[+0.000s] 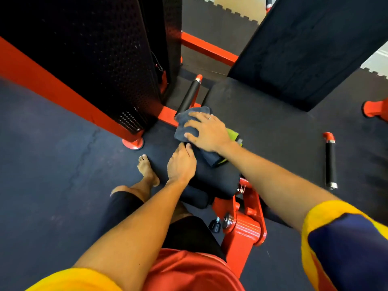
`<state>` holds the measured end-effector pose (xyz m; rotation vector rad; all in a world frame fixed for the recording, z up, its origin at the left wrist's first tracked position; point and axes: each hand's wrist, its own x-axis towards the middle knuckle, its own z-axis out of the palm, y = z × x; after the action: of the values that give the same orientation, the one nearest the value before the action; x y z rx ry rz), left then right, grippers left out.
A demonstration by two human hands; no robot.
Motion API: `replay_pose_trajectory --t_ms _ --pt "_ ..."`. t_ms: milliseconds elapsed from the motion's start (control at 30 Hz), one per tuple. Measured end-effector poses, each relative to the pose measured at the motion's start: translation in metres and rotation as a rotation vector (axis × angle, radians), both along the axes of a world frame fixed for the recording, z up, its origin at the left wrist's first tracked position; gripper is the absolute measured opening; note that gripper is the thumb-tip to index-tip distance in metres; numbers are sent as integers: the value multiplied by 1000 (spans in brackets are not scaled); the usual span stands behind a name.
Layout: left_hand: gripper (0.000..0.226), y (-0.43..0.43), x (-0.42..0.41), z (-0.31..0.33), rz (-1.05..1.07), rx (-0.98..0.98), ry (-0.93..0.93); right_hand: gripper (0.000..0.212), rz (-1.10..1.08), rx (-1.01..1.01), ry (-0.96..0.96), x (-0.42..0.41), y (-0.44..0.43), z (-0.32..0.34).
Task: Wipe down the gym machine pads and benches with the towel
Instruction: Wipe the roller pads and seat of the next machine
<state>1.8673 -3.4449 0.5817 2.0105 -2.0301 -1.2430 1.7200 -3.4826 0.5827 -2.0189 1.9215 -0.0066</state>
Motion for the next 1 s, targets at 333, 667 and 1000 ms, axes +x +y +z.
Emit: replay_pose_trajectory --t_ms 333,667,1000 --pt "39 1 3 1 12 -16 1 53 -70 25 72 28 -5 10" --pt "46 -5 -2 4 -13 13 -17 45 -145 45 68 -19 -56 -13" --pt "45 -38 -21 4 -18 219 17 60 -97 -91 -16 -24 -9 -23"
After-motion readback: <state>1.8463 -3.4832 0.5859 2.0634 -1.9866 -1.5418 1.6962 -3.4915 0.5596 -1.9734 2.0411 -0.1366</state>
